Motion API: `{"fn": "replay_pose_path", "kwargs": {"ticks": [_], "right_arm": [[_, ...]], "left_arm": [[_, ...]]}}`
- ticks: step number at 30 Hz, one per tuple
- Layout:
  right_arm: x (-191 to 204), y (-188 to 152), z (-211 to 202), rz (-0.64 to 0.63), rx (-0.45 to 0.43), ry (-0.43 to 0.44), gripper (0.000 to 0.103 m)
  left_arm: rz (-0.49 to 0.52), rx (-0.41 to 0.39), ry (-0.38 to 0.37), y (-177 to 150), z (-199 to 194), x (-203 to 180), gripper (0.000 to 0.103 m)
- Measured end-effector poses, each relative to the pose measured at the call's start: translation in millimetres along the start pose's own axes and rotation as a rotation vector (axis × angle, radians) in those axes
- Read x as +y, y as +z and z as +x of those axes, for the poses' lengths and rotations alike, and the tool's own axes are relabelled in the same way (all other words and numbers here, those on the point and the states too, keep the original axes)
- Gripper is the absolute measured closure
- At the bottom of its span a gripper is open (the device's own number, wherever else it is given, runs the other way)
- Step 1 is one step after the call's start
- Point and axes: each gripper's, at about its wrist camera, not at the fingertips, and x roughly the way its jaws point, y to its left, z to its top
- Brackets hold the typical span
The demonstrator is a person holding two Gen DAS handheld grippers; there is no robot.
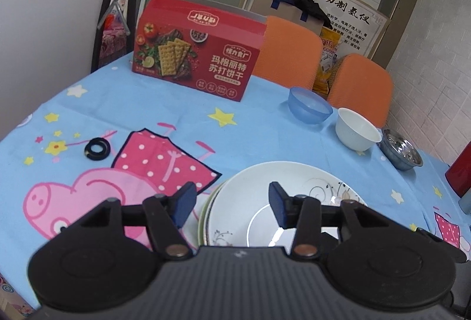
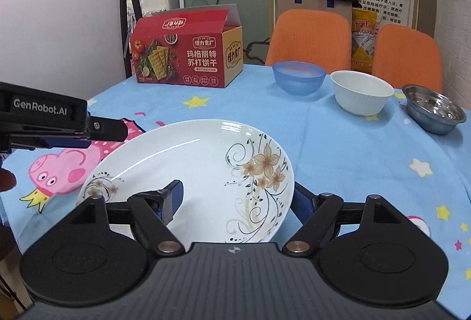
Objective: Organize plates and bowls
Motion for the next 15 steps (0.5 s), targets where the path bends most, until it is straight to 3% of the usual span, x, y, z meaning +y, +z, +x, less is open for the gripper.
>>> {"fn": "replay_pose_path", "kwargs": {"ticks": [3, 7, 15], "right_arm": [[-3, 0, -9, -0.026, -0.039, -0.032, 0.0], [-24, 3, -30, 0.037, -0.089, -0.038, 0.0], [-75, -4, -43, 0.117, -0.083, -0.106, 0.0]], "left_arm": [[0.016, -0.002, -0.01, 0, 0, -9, 0.055], [0.049, 0.002, -0.027, 2, 5, -31, 0.05], [0.12, 0.018, -0.075, -1, 15, -84, 0.041]]}}
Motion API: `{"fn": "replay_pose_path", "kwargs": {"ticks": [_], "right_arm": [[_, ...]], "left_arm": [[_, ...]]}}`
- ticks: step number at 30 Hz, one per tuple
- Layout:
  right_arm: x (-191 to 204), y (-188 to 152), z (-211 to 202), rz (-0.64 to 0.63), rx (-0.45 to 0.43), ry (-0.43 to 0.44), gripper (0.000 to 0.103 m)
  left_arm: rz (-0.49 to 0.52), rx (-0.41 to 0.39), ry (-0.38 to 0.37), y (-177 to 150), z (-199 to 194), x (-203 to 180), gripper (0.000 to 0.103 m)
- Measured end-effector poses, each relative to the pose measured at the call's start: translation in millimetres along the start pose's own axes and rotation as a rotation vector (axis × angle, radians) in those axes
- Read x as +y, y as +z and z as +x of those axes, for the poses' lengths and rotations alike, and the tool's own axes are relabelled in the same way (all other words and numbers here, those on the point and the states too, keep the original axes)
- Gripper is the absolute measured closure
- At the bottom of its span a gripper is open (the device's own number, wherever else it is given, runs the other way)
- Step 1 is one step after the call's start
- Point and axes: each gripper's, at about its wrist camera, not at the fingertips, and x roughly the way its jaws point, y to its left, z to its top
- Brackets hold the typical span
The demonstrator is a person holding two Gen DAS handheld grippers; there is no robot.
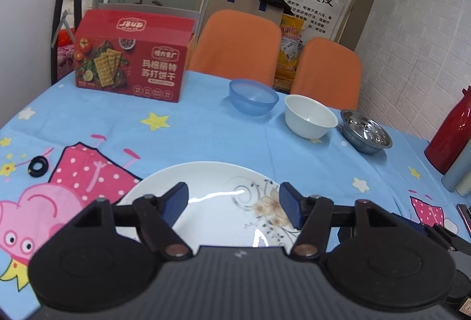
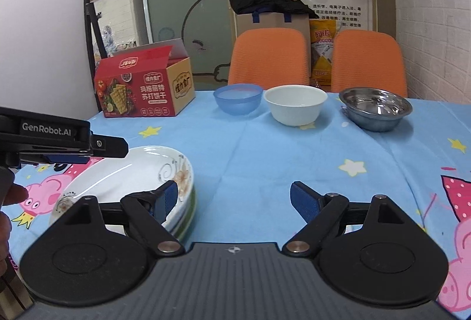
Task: Organize plates and bowls
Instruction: 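Withdraw the right gripper from the plate stack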
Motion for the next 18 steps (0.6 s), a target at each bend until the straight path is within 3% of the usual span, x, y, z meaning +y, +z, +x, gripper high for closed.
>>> {"fn": "replay_pose_path", "kwargs": {"ticks": [18], "right_arm": [[-113, 8, -32, 0.098, -0.042, -0.166, 0.0]], "left_arm": [[0.14, 0.042, -0.082, 5, 30, -97, 0.037]]}}
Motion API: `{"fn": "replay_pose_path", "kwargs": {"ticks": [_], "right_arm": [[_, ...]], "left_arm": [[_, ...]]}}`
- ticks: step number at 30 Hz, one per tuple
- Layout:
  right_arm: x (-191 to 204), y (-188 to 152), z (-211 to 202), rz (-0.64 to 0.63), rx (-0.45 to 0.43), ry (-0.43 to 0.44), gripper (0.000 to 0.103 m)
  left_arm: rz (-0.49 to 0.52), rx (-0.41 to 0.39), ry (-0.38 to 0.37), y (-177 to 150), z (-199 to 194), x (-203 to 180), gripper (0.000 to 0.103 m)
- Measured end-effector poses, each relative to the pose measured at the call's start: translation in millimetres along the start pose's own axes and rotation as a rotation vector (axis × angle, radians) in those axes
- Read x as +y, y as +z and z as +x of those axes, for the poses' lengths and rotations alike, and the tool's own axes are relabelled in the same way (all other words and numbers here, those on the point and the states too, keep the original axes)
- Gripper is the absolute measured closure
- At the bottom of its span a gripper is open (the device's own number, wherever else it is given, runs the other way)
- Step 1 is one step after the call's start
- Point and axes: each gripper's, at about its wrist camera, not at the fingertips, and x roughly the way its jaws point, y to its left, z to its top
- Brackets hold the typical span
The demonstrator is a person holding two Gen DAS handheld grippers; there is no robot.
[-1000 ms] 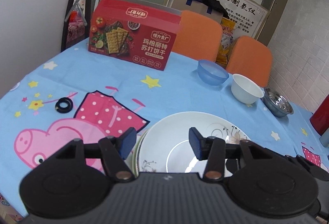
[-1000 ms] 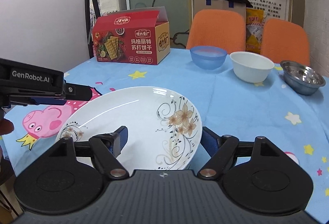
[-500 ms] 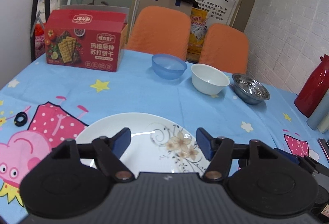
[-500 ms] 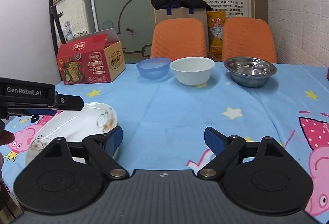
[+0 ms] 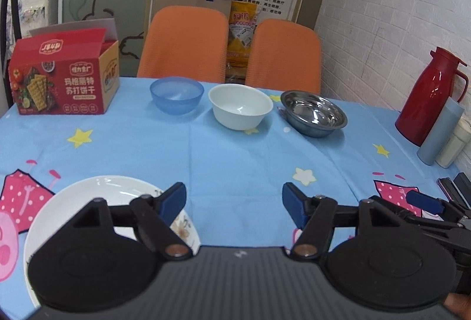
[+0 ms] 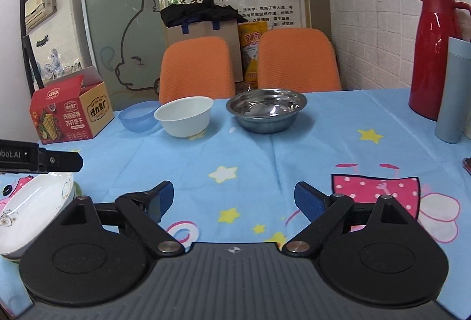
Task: Organize plates and bowls
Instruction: 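Withdraw the right gripper from the plate stack, then move the right gripper to the stainless steel bowl rim and close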
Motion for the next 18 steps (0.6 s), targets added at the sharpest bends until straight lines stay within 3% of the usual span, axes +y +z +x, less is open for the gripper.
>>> {"fn": "replay_pose_path", "kwargs": {"ticks": [3, 5, 9, 18], "right_arm": [[-8, 2, 4, 0.008, -0.003, 0.0, 0.0], [-13, 3, 7, 0.013, 0.0, 0.003, 0.0], [-27, 7, 17, 0.008, 0.009, -0.012, 0.0], [-64, 63, 51, -0.001, -0.041, -0.074, 0.0]], "left_arm": [[0.017, 0.009, 0.0, 4, 8, -9, 0.035], [0.015, 0.019, -0.004, 7, 14, -12, 0.028], [0.008, 0.06, -0.05, 20, 32, -19, 0.028], [0.045, 0.049, -0.16, 91, 83, -48, 0.028]]}}
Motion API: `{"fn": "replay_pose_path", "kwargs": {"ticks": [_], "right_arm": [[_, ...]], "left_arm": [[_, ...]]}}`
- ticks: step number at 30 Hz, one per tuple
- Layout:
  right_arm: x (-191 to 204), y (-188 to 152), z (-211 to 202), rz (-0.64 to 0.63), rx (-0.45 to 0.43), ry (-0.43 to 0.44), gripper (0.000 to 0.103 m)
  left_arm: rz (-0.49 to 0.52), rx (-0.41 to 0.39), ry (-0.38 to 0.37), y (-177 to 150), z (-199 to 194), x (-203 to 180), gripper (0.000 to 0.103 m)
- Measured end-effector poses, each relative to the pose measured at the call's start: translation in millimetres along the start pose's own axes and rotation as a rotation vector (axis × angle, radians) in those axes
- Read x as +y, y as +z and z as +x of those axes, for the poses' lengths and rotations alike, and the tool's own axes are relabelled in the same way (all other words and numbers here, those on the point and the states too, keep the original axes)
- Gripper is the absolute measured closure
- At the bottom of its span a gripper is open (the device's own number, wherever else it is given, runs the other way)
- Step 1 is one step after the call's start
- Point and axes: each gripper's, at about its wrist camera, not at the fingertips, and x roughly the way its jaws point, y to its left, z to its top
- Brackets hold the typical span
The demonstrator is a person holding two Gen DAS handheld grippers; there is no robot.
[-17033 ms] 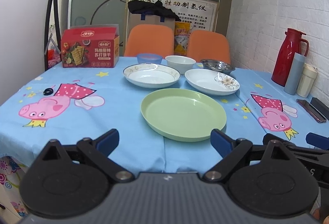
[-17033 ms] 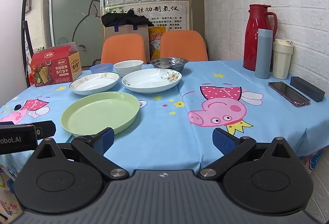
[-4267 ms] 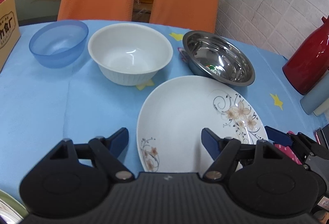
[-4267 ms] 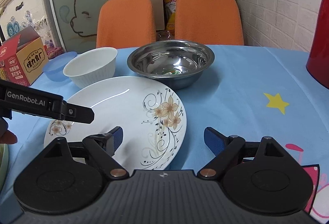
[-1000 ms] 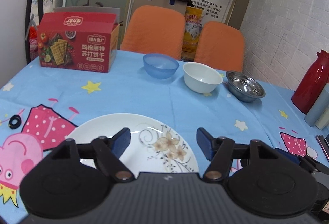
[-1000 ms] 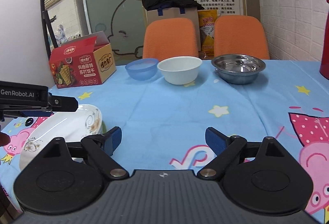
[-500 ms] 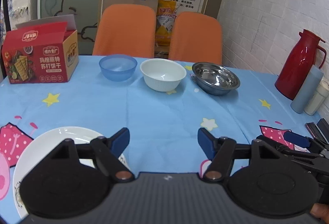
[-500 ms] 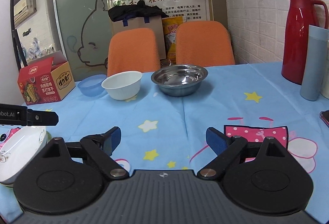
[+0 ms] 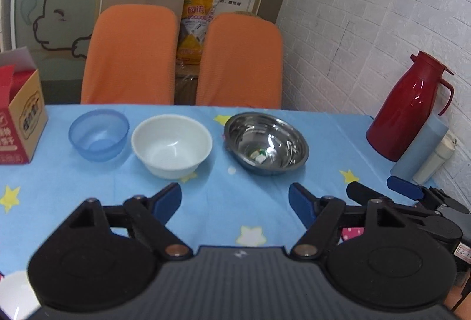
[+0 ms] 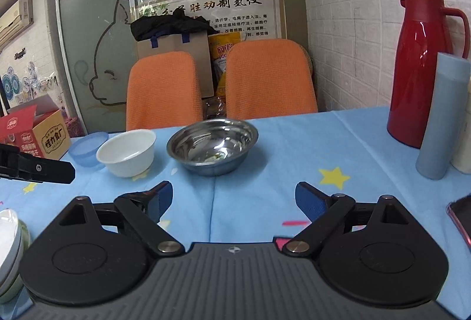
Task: Organize plates and bowls
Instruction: 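Move the right gripper to the stainless steel bowl rim and close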
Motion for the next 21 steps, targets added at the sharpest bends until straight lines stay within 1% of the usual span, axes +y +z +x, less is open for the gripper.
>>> {"fn": "replay_pose_path", "kwargs": {"ticks": [4, 7, 10, 12, 13, 14, 15, 16, 17, 18, 20, 21], "right_arm": [[-13, 35, 31, 0.007, -0.03, -0.024, 0.0], [-23, 50, 71, 0.011, -0.011, -0.057, 0.0], [-32, 45, 114, 0.044, 0.036, -0.072, 0.0], [-39, 32, 130, 0.098, 0.06, -0.059, 0.0], [-42, 24, 133, 0.122, 0.063, -0.05, 0.0], [-44, 21, 136, 0.136, 0.096, -0.05, 0.0], [-44, 17, 133, 0.14, 0.093, -0.049, 0.0], [-44, 12, 129, 0.14, 0.074, -0.052, 0.0], [-42, 9, 127, 0.136, 0.078, -0.056, 0.0], [-41, 8, 127, 0.136, 0.09, -0.048, 0.0], [-38, 5, 125, 0.139, 0.088, -0.013, 0.0], [-36, 5, 127, 0.137, 0.09, -0.012, 0.0]], "left_arm": [[-0.017, -0.016, -0.041, 34, 37, -3, 0.027], [-0.047, -0.01, -0.049, 54, 75, -2, 0.027], [-0.041, 0.017, -0.031, 64, 107, 0, 0.027], [-0.003, 0.028, -0.028, 70, 125, -3, 0.027], [0.016, 0.026, -0.022, 72, 134, -5, 0.027], [0.029, 0.025, -0.016, 75, 144, -7, 0.027], [0.041, 0.037, -0.019, 79, 156, -9, 0.027], [0.055, 0.052, -0.032, 82, 167, -10, 0.027], [0.068, 0.069, -0.039, 84, 178, -11, 0.027], [0.075, 0.083, -0.037, 85, 186, -12, 0.027], [0.098, 0.126, -0.04, 86, 204, -12, 0.028], [0.104, 0.14, -0.037, 86, 210, -12, 0.028]]}}
